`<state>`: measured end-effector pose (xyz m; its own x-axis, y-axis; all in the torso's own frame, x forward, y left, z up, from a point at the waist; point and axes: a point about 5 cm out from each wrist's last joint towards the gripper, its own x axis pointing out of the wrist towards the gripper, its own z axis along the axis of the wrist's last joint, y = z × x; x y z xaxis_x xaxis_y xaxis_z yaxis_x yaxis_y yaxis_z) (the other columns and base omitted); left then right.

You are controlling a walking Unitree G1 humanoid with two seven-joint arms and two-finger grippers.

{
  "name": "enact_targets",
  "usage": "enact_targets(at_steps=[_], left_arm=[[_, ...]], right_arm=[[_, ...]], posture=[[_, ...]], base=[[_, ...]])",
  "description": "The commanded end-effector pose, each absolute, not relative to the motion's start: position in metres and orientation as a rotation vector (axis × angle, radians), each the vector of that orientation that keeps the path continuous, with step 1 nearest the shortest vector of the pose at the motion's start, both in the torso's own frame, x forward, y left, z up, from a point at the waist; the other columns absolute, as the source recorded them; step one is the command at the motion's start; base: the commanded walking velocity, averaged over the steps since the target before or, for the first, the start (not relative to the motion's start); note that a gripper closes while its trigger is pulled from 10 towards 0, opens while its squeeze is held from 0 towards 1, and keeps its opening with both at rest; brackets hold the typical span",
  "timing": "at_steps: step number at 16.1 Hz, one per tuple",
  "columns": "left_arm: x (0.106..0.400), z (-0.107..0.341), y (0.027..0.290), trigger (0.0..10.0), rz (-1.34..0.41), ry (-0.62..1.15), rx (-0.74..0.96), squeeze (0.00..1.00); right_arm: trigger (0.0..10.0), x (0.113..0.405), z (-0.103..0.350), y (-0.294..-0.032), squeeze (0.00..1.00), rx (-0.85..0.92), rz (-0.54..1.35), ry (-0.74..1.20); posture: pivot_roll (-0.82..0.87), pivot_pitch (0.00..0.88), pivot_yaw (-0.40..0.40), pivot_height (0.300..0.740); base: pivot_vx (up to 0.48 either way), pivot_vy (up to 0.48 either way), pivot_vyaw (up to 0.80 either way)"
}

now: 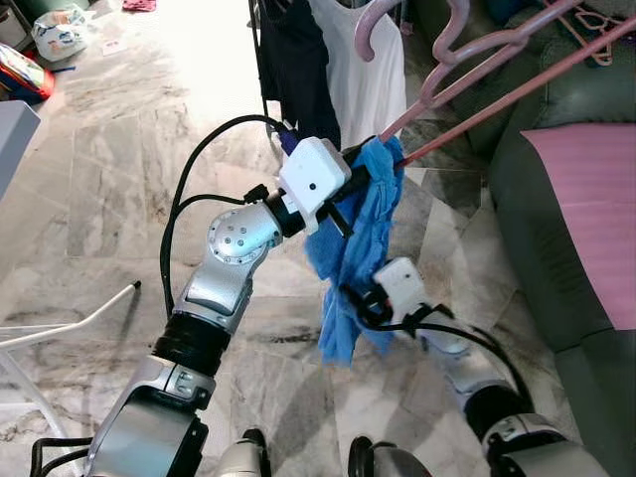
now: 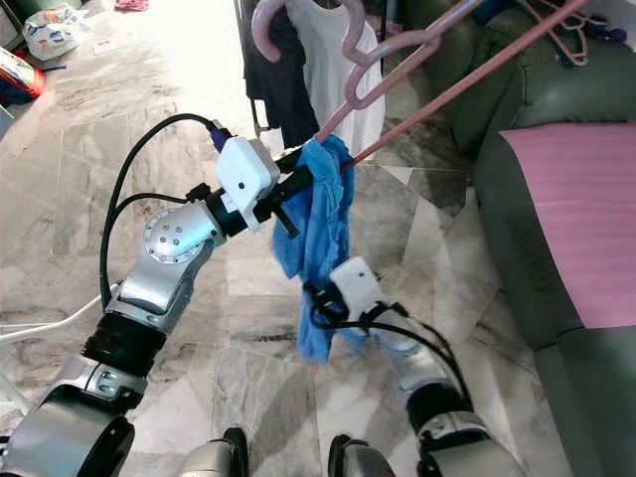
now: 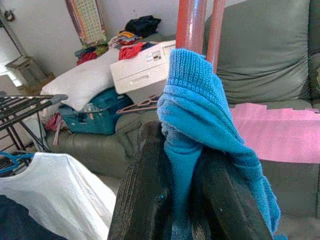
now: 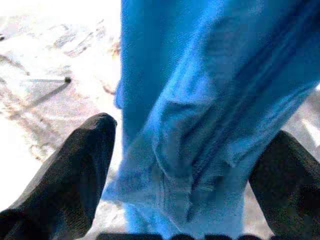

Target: Hang hanger

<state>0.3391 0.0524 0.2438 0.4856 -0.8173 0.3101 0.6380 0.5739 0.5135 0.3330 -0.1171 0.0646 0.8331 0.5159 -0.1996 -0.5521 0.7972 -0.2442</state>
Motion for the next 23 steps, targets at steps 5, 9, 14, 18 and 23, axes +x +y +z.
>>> enact_targets(at_steps=[5, 9, 14, 18, 23], left_arm=[[0.335, 0.262, 0.055, 10.0, -0.9, -0.622, 0.314, 0.0], [0.335, 0.263, 0.054, 10.0, -0.904, -0.621, 0.305, 0.0], [0.335, 0.263, 0.055, 10.0, -0.9, -0.614, 0.305, 0.0], [0.336, 0.262, 0.056, 10.0, -0.894, -0.612, 0.31, 0.0], [0.341, 0.261, 0.065, 10.0, -0.862, -0.603, 0.334, 0.0]], right_arm=[[0.0, 0.327, 0.047, -0.125, 0.0, -0.207, 0.492, 0.228], [0.0, 0.329, 0.046, -0.136, 0.0, -0.18, 0.419, 0.24], [0.0, 0.33, 0.048, -0.141, 0.0, -0.171, 0.387, 0.236], [0.0, 0.331, 0.05, -0.151, 0.0, -0.175, 0.356, 0.226], [0.0, 0.328, 0.05, -0.178, 0.0, -0.176, 0.278, 0.218]], posture=[[0.08, 0.267, 0.019, 0.74], [0.08, 0.268, 0.022, 0.74], [0.08, 0.264, 0.019, 0.74], [0.08, 0.262, 0.016, 0.74], [0.08, 0.258, 0.014, 0.74]], base=[[0.0, 0.0, 0.0], [0.0, 0.0, 0.0], [0.0, 0.0, 0.0], [0.0, 0.0, 0.0], [0.0, 0.0, 0.0]])
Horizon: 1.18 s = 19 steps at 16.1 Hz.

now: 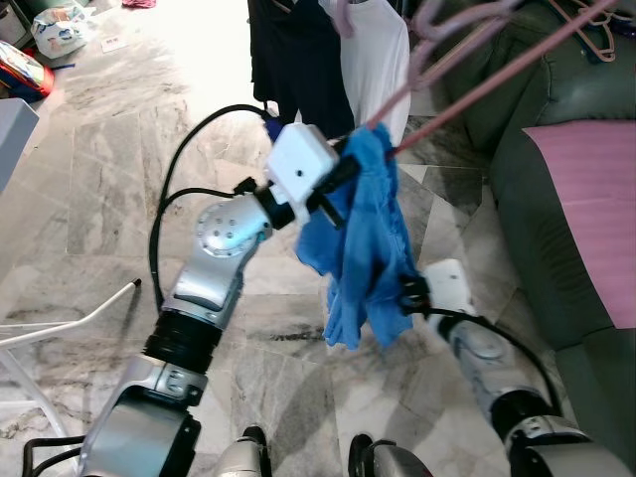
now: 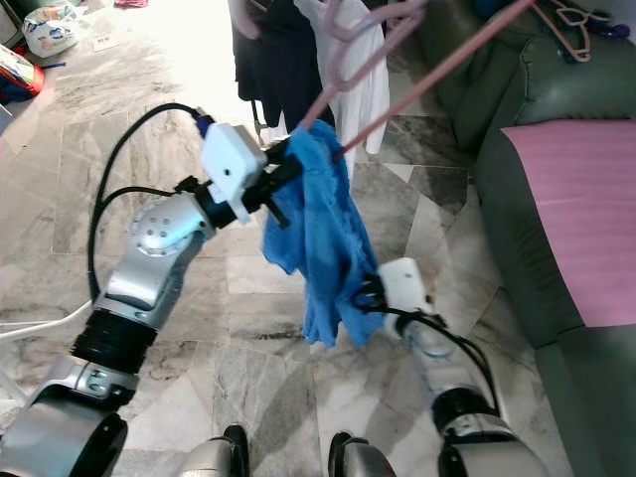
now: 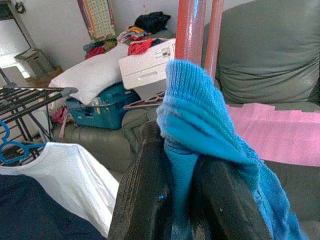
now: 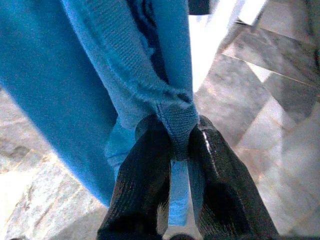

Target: Hang hanger

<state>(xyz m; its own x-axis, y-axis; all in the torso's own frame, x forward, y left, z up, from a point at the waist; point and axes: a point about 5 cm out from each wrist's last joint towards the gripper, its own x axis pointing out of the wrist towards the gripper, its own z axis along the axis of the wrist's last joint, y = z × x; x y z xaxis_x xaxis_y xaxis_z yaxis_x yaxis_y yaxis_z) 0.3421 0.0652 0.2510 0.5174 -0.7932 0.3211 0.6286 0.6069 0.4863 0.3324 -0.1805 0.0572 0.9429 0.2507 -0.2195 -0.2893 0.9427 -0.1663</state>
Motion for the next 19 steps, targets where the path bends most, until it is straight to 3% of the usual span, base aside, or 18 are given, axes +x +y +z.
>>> enact_targets(at_steps=[1, 7, 9, 14, 19], left_arm=[[0.342, 0.261, 0.066, 10.0, -0.858, -0.601, 0.338, 0.0], [0.343, 0.218, 0.085, 10.0, -0.85, -0.468, 0.406, 0.0], [0.337, 0.18, 0.1, 10.0, -0.851, -0.358, 0.43, 0.0], [0.32, 0.132, 0.121, 10.0, -0.855, -0.231, 0.444, 0.0], [0.306, 0.108, 0.126, 10.0, -0.856, -0.187, 0.426, 0.0]], right_arm=[[0.0, 0.326, 0.051, -0.187, 0.0, -0.182, 0.256, 0.213], [0.0, 0.333, 0.081, -0.223, 0.0, -0.233, 0.174, 0.083], [0.0, 0.339, 0.106, -0.238, 0.0, -0.267, 0.155, 0.0], [0.0, 0.349, 0.145, -0.244, 0.0, -0.305, 0.144, -0.123], [0.0, 0.354, 0.156, -0.246, 0.0, -0.302, 0.108, -0.134]], posture=[[0.07, 0.257, 0.014, 0.74], [0.05, 0.26, 0.012, 0.74], [0.04, 0.259, 0.009, 0.74], [0.03, 0.257, 0.001, 0.74], [0.03, 0.257, -0.002, 0.74]], base=[[0.0, 0.0, 0.0], [0.0, 0.0, 0.0], [0.0, 0.0, 0.0], [0.0, 0.0, 0.0], [0.0, 0.0, 0.0]])
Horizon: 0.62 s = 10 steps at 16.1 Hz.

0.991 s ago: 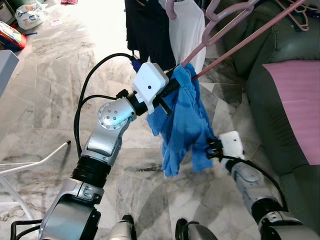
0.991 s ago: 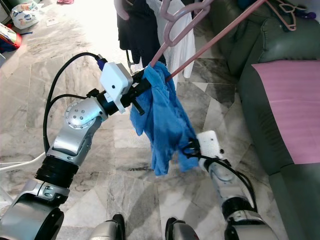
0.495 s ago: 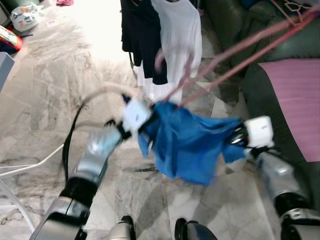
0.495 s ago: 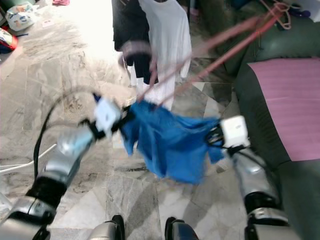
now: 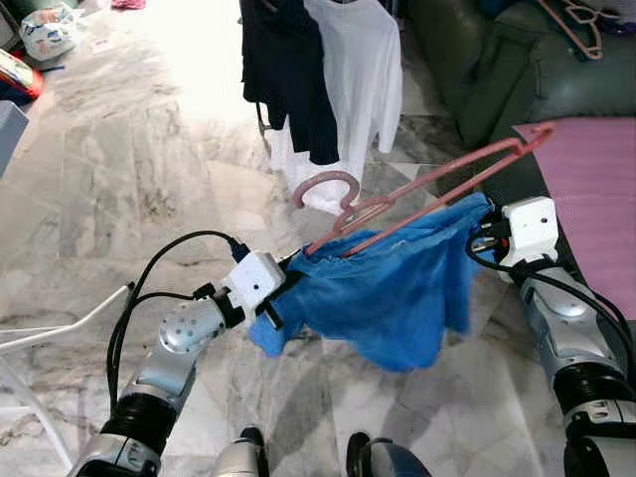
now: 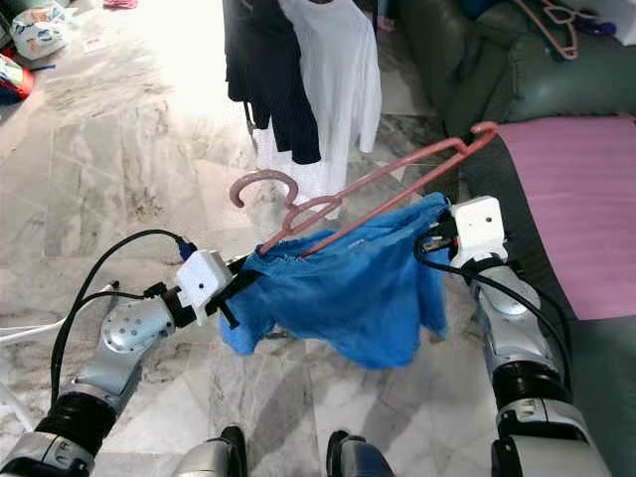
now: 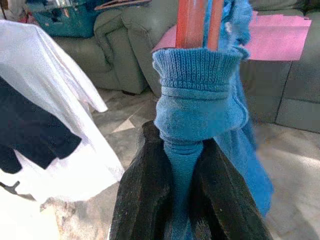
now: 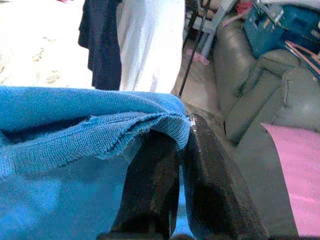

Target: Hang hanger

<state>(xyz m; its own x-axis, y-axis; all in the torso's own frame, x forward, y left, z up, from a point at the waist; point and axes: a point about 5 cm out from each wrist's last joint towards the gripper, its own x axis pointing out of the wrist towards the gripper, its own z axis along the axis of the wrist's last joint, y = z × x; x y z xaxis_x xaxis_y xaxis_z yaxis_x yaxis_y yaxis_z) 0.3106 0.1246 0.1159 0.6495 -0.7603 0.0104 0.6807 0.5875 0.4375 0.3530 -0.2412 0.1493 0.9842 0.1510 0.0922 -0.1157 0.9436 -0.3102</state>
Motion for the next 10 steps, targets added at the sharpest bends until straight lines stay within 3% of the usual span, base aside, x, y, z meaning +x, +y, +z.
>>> enact_targets(at_steps=[1, 10], left_arm=[[0.302, 0.1, 0.126, 10.0, -0.861, -0.167, 0.426, 0.0], [0.284, 0.041, 0.144, 10.0, -0.78, 0.062, 0.412, 0.0]], right_arm=[[0.0, 0.355, 0.159, -0.247, 0.0, -0.294, 0.1, -0.14], [0.0, 0.355, 0.184, -0.243, 0.0, -0.32, 0.099, -0.188]], posture=[[0.03, 0.257, -0.003, 0.74], [0.01, 0.251, -0.008, 0.74]], base=[[0.0, 0.0, 0.0], [0.0, 0.0, 0.0]])
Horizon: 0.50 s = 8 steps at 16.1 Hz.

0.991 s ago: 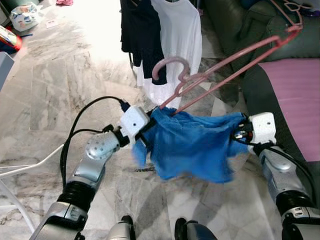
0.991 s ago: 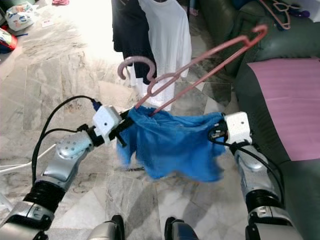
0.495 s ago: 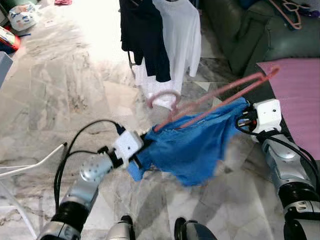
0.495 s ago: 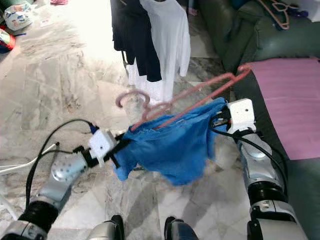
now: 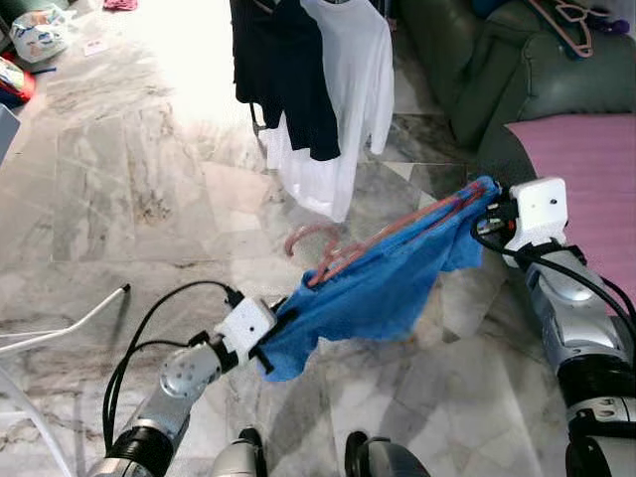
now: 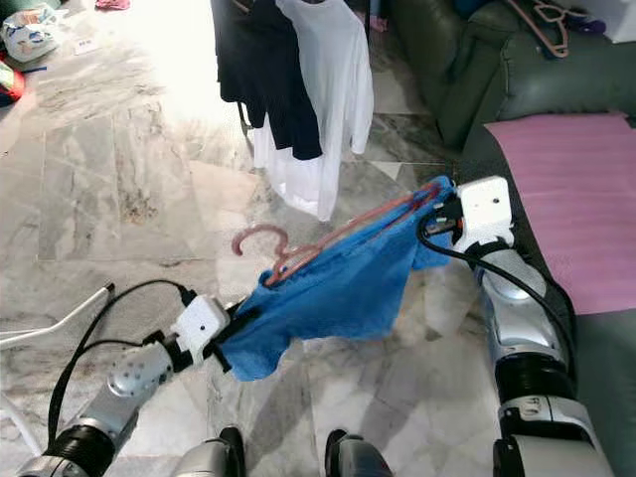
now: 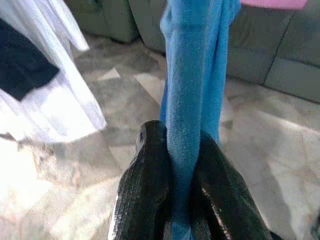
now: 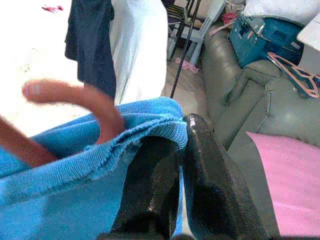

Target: Hang hanger

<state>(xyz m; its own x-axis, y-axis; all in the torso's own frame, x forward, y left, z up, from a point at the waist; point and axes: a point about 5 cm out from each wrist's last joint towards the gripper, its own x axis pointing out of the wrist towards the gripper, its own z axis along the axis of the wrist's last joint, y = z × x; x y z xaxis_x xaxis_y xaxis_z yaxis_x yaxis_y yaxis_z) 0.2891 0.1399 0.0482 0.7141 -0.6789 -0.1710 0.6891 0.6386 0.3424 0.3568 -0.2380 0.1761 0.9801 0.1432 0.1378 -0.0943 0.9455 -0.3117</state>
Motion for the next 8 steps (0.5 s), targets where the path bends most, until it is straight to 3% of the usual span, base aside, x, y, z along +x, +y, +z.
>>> enact_targets(at_steps=[1, 8], left_arm=[[0.283, 0.036, 0.146, 10.0, -0.77, 0.086, 0.418, 0.0], [0.274, 0.013, 0.161, 10.0, -0.75, 0.241, 0.473, 0.0]], right_arm=[[0.0, 0.355, 0.187, -0.243, 0.0, -0.333, 0.1, -0.189], [0.0, 0.355, 0.199, -0.239, 0.0, -0.461, 0.13, -0.195]], posture=[[0.01, 0.249, -0.009, 0.74], [0.0, 0.242, -0.013, 0.74]], base=[[0.0, 0.0, 0.0], [0.0, 0.0, 0.0]])
